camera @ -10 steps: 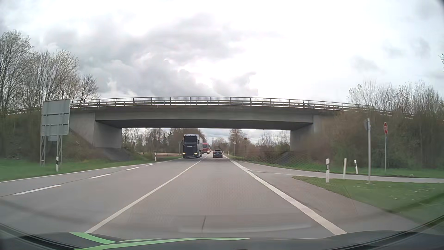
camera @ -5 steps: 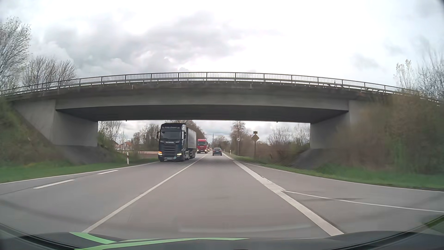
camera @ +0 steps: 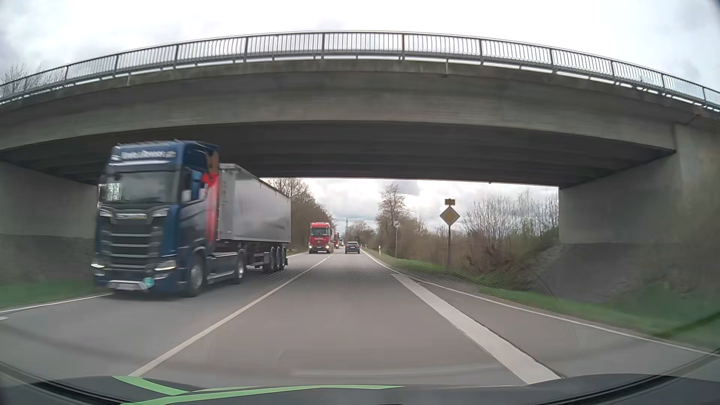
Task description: Follow the waypoints while adhering to traffic rules and regulations
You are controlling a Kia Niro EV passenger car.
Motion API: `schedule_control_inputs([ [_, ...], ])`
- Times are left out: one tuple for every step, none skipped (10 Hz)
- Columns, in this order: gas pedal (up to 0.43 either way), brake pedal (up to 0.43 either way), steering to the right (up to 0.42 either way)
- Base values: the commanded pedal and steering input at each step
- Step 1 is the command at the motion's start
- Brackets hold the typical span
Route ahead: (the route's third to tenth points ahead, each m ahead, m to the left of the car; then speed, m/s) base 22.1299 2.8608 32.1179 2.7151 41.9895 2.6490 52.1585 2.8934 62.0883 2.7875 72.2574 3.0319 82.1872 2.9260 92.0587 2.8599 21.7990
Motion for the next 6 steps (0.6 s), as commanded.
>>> schedule_control_inputs([
  [0.287,0.0,-0.001],
  [0.287,0.0,0.0],
  [0.287,0.0,-0.001],
  [0.287,0.0,-0.001],
  [0.28,0.0,-0.001],
  [0.28,0.0,-0.001],
])
